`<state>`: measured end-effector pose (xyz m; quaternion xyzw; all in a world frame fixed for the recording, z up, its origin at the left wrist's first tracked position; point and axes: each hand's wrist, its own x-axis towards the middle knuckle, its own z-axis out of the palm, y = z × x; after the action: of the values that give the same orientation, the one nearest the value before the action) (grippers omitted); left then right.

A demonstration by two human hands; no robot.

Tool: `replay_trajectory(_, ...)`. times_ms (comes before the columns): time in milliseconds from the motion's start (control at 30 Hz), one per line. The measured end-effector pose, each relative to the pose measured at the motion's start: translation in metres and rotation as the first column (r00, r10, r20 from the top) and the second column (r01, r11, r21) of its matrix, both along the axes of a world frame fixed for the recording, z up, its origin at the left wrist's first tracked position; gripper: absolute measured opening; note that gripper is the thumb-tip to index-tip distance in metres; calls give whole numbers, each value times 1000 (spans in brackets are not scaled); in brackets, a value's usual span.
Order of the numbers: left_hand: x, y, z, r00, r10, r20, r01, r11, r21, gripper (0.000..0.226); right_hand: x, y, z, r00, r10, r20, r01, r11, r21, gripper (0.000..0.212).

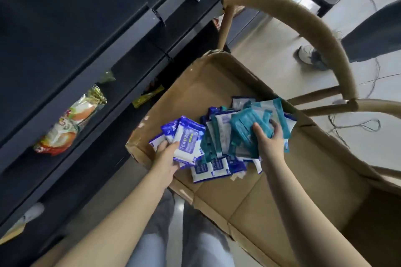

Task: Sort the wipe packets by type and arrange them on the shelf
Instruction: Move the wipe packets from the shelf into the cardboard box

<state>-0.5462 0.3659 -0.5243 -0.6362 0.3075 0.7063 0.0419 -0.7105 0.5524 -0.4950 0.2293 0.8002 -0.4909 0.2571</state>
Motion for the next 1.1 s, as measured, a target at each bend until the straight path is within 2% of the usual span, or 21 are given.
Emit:
replay_trajectory(67,-12,9,-23,997,-13,74,16,999,-48,20,-17,-9,-21,987,156,-48,-151,983,100,57)
replay_trajectory(133,-19,16,-40,972,-42,232,80,984,-159,15,-29,-20,-38,956,283,-77,-260,939,227,58)
replay_trajectory(233,-28,15,-52,926,-36,376,138,959,-246,34,-44,-32,-53,903,410,-126,-326,847,420,54)
replay_trajectory(333,-25,5,-53,917,-96,387,193,957,-219,32,-55,-35,-62,871,485,-81,-392,786,478,48)
replay_trajectory(400,-19,-1,-51,942,-142,304,191,972,-138,31,-57,-33,-63,856,515,-54,-430,765,480,47)
replay_trajectory(500,-8,-10,-35,987,-98,129,96,995,16,49,-50,-32,-51,863,495,-98,-421,813,401,42)
replay_trajectory(600,5,-18,-12,994,-90,67,85,994,65,60,-27,-37,-28,853,488,-187,-405,843,353,41)
replay_trajectory(767,46,-38,44,999,9,-51,-9,1000,1,48,44,-59,28,865,446,-229,-449,893,41,35)
replay_trajectory(900,113,-56,110,983,25,-184,-48,991,-122,43,117,-88,84,873,450,-189,-481,858,-180,33)
replay_trajectory(1000,181,-68,171,957,67,-282,-123,975,-187,46,173,-110,138,884,433,-179,-468,836,-287,35)
replay_trajectory(1100,252,-77,231,927,115,-357,-213,945,-249,43,230,-132,197,879,433,-201,-477,788,-390,23)
